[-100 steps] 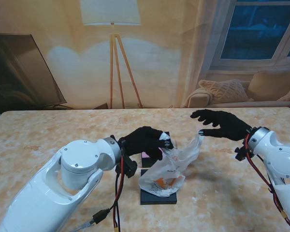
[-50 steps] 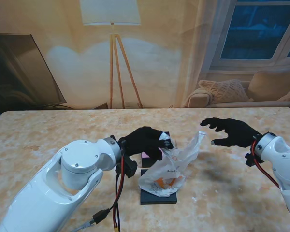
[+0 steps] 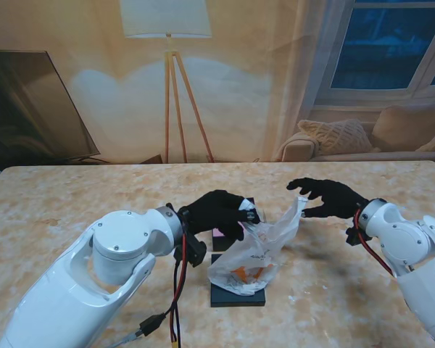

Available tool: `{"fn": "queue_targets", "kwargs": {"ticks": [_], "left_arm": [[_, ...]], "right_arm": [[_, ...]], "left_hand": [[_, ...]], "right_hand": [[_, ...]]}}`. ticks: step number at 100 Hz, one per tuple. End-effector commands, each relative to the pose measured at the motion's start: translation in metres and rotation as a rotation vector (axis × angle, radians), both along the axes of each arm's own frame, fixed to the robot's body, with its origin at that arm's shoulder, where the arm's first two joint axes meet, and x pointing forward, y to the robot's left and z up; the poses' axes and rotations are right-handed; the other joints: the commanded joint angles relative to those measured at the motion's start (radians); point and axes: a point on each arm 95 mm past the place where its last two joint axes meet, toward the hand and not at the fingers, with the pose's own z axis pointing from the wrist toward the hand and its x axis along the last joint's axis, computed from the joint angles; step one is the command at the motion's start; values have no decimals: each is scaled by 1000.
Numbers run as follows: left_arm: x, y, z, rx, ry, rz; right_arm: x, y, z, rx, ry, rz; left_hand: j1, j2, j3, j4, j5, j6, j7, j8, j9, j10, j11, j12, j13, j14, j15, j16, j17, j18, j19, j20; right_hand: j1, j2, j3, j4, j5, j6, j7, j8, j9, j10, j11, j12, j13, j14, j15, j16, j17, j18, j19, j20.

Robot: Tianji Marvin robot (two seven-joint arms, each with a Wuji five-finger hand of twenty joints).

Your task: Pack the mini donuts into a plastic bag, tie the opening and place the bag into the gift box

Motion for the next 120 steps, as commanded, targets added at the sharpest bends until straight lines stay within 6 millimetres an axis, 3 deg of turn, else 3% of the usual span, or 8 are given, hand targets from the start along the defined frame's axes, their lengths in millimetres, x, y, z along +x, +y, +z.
{"fn": "queue_targets", "kwargs": {"ticks": [1,40,71,76,82,88,100,120], "left_arm": [[-3,-3,1,-8,5,-17],[-1,-2,0,-8,6,-14],[-1,-1,0,-7,4,-14],[-1,-1,0,-7,4,-13],[-1,-1,0,-7,5,-12],[-1,-1,-1,-6,6,-12],[0,-1,-1,-3,8,-12],[3,2,0,5,-1,-45]], "right_arm": [[0,9,-4,25,19,13],[8,23,-7,122,29,13],[8,30,-8,196,88,27],[9,32,-8,209,98,27],[10,35,-9,221,109,28],[11,39,-10,237,115,25],[10,46,-11,294,140,15],[6,54,-6,344,140,39]], "left_hand": [[26,-17,0,-12,31,-29,30,16,23,-7,6,11,19,4,18,20,-1,-8,21,23],[26,-17,0,-12,31,-29,30,17,22,-6,6,10,19,6,18,21,-2,-8,20,23],[25,-17,-1,-12,31,-30,30,17,23,-6,6,9,19,5,18,21,-2,-6,21,24],[25,-17,0,-12,31,-31,31,17,23,-7,6,9,19,4,18,21,-2,-6,21,24],[25,-17,0,-12,31,-30,30,16,22,-7,6,9,19,6,18,21,-2,-6,20,24],[25,-17,0,-12,31,-29,30,17,22,-6,6,9,19,5,18,21,-3,-6,20,24],[24,-16,-1,-12,31,-30,30,16,22,-6,6,8,18,4,18,21,-6,-6,20,24],[13,-18,-8,-14,29,-37,25,12,20,-13,4,4,15,2,15,20,-20,-5,15,25]], "right_hand": [[-35,-21,22,-29,14,-40,17,12,0,-29,16,4,5,-6,14,-5,-11,0,23,-14],[-15,33,16,-42,153,-119,157,26,117,-97,72,17,61,-40,63,15,12,4,53,-20],[-19,-12,61,-48,278,-164,243,55,184,-107,92,29,101,-70,94,33,32,6,63,-23],[16,-25,29,-145,304,-193,309,38,204,-117,98,39,111,-77,103,44,37,6,67,-24],[59,-31,-28,-201,326,-248,458,-4,232,-131,114,51,128,-84,117,57,45,2,71,-24],[70,32,-77,-196,385,-274,541,29,275,-157,141,65,159,-101,146,73,55,0,77,-23],[103,217,-247,-144,514,-245,606,114,375,-177,243,122,240,-125,258,143,81,3,103,-10],[164,299,-348,-106,543,-190,605,183,404,-179,373,198,280,-140,416,231,111,16,134,23]]}}
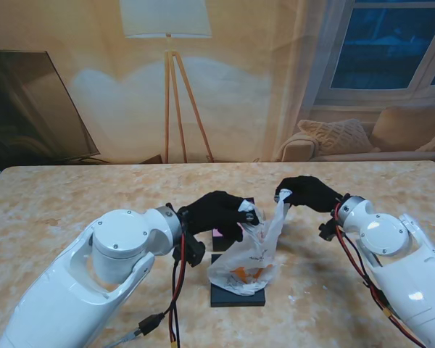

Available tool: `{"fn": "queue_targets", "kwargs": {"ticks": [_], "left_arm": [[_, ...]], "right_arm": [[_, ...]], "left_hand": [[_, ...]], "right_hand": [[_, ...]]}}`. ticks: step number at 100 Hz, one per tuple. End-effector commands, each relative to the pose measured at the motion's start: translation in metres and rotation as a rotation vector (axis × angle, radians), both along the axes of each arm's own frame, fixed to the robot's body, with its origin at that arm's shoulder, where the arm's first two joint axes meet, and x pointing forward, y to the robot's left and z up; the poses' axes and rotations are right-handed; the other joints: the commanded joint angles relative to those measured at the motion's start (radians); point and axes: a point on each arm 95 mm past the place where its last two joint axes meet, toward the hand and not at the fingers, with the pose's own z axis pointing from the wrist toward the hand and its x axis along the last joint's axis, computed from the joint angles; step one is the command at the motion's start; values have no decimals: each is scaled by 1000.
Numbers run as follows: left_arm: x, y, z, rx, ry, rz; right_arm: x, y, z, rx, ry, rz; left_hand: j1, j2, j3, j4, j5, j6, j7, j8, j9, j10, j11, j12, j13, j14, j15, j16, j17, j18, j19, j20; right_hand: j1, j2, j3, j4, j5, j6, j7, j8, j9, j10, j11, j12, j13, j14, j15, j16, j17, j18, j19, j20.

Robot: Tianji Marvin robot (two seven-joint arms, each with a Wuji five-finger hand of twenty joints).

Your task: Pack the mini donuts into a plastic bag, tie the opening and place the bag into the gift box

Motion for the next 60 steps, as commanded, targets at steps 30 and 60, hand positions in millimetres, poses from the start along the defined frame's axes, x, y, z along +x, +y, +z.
{"fn": "queue_targets", "kwargs": {"ticks": [30,60], "left_arm": [[3,8,2,-14,-27,-59],[5,11,-3,-72,-34,-126]], "right_arm": [[-18,20,12,62,-94,73],[-23,27,29,121,-121,84]], "left_hand": [[-11,-27,-9,-15,25,-45,19,5,15,-22,-1,0,13,-3,12,22,-35,-1,20,40],[-149,-60,167,-50,-72,-56,-193,-20,-103,-28,-71,-12,-52,-17,-1,73,-101,-5,-9,127]], "right_hand": [[45,133,-49,48,47,-22,45,106,20,-46,80,49,39,-50,118,64,38,-12,38,33],[56,144,-69,55,50,-8,39,142,25,-49,114,69,48,-54,163,80,50,-15,46,37]]}}
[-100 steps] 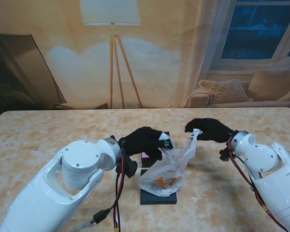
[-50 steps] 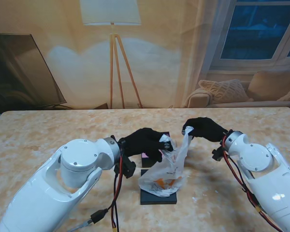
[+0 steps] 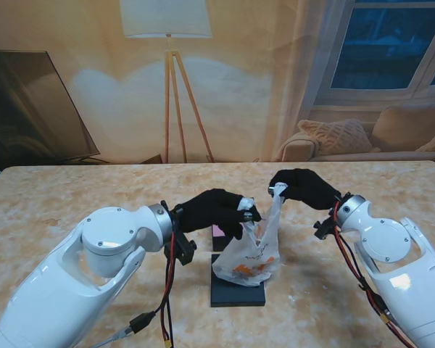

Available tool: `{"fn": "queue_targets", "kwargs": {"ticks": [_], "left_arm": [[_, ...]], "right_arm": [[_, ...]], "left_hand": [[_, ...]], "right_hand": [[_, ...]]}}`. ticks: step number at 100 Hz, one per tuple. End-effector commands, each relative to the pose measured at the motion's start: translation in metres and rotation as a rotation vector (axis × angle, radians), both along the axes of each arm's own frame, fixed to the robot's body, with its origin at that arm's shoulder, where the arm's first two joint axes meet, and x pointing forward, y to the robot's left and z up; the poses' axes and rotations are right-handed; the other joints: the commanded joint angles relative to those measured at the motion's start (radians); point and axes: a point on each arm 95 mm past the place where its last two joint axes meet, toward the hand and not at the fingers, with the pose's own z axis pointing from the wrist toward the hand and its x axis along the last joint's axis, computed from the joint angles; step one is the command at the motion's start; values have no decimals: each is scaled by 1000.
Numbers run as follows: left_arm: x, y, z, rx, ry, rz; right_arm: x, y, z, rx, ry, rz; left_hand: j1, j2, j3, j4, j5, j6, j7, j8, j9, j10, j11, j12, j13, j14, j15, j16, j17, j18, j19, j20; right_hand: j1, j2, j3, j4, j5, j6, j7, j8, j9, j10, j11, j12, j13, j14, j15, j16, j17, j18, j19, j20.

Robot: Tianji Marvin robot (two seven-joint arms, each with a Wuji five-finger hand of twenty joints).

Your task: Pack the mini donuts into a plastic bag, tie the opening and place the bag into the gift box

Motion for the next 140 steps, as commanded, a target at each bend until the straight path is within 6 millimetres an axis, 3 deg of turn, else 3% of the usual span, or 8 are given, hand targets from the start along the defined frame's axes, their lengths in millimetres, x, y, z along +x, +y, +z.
{"fn": "queue_targets", "kwargs": {"ticks": [1,27,75,84,95,102,114,140], "left_arm": [[-1,1,-3,7,8,-17],[5,11,-11,2,-13,-71],[19,26,-22,21,-76,-187],[18,24,-24,23,-87,-172],[16,21,-27,16,-98,-118],[14,19,-30,20,-105,-92],[12,15,-34,22,-112,-35],[9,9,-38,36,-114,37]], "right_arm": [[-4,8,1,5,-2,21],[-7,12,3,-14,-3,48],[-10,21,7,-19,-12,81],[-10,21,7,-18,-13,81],[-11,21,8,-26,-26,80],[-11,20,8,-40,-41,77],[-12,21,9,-59,-54,69],[-12,25,9,-79,-88,52]], "left_hand": [[-38,-5,48,-27,-48,-38,-67,-23,-45,-23,-21,-11,-18,-20,7,32,-20,-9,-7,26],[-215,-48,303,-5,-146,-111,-188,-79,-169,-5,-115,-30,-110,-28,-42,44,-91,-10,-72,37],[-138,-137,604,30,-185,-203,-201,-118,-246,-47,-216,-73,-180,-61,-167,-10,-149,-14,-201,30],[-98,-170,597,-16,-180,-252,-146,-109,-209,-59,-173,-38,-136,-60,-148,172,-134,-13,-194,40],[-28,-231,553,-81,-159,-290,-88,-107,-173,-65,-71,76,-72,-65,-113,378,-116,-22,-159,54],[-4,-248,518,-99,-143,-302,-57,-113,-139,-66,-53,384,-46,-78,-43,486,-110,-33,-133,62],[18,-276,443,-114,-111,-299,-13,-111,-64,-71,-63,660,-41,-121,145,541,-92,-45,-73,89],[-25,-291,387,-114,-15,-262,85,-63,-45,-82,-25,705,-46,-147,259,484,-75,-54,-22,105]], "right_hand": [[31,78,-3,34,48,-38,39,19,26,-35,21,17,25,-38,24,30,7,-14,32,23],[39,73,-6,36,52,-37,36,22,26,-29,29,21,27,-37,37,35,11,-7,38,28],[44,75,-19,38,50,-36,30,23,26,-23,30,24,27,-36,49,39,14,-2,42,36],[45,75,-22,39,49,-35,29,23,24,-21,32,25,24,-33,52,40,16,2,46,38],[47,75,-29,39,49,-34,28,23,23,-18,35,26,25,-32,63,45,20,3,53,43],[49,77,-32,40,46,-37,26,21,20,-18,36,28,21,-31,68,48,20,3,56,45],[57,79,-46,39,35,-39,24,21,-2,-11,31,28,-3,-24,68,51,16,5,59,48],[182,137,-231,79,-40,-31,11,-48,-112,47,-73,-4,-116,21,-43,2,-35,15,47,55]]}}
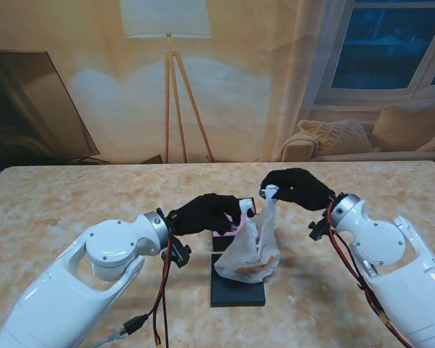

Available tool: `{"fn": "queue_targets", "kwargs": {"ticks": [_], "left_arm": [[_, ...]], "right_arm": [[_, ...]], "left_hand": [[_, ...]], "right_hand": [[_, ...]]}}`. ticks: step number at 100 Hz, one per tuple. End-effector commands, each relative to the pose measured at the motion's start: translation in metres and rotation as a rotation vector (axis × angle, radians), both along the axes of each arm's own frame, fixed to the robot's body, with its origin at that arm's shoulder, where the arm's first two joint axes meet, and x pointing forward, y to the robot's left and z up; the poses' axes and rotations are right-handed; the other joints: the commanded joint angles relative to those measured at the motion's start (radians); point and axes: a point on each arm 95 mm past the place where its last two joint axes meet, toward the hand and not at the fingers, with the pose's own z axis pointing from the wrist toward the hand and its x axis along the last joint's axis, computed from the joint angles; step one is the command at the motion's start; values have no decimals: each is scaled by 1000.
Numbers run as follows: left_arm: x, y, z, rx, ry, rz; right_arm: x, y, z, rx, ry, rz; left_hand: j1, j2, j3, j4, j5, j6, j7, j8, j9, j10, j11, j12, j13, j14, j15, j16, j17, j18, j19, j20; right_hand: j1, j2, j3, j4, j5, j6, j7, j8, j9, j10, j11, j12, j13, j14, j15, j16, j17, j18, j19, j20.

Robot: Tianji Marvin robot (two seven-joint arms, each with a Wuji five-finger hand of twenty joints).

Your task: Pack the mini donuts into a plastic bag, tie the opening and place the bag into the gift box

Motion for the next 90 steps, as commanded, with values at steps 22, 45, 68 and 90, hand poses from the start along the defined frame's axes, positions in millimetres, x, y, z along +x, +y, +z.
{"fn": "queue_targets", "kwargs": {"ticks": [22,45,68,90], "left_arm": [[-7,-11,-4,-8,6,65],[-5,-13,-5,-4,-2,70],[-6,-9,-8,-9,4,13],[-6,-3,-10,-13,22,-94]], "right_arm": [[-3,9,-2,-2,2,22],[-2,9,-1,-6,5,39],[-1,9,2,-19,0,46],[-1,10,2,-27,12,41]], "left_hand": [[-63,-44,-3,-27,43,11,57,19,-9,-35,86,-52,5,-50,67,-100,17,-30,48,20],[-101,-19,58,-18,35,-17,36,6,-81,-23,84,-170,-40,-29,22,-155,-17,-28,13,1],[-5,30,-5,-18,98,-36,90,8,-76,-16,44,-152,-59,-6,-42,-57,-45,-25,-16,-6],[76,137,-231,11,47,-39,-10,-39,44,-19,41,70,-7,-24,125,-60,-12,-13,27,41]], "right_hand": [[221,151,-277,94,-108,-20,-32,-123,-98,58,-119,-82,-91,38,-130,-83,-60,18,0,22],[171,159,-280,99,-297,73,-134,-222,-207,116,-205,-128,-164,76,-233,-138,-112,32,-22,19],[145,176,-272,104,-319,105,-220,-203,-257,144,-236,-145,-194,91,-276,-164,-136,42,-31,22],[139,182,-274,104,-325,110,-235,-203,-265,152,-245,-149,-203,98,-288,-170,-148,46,-36,22]]}}
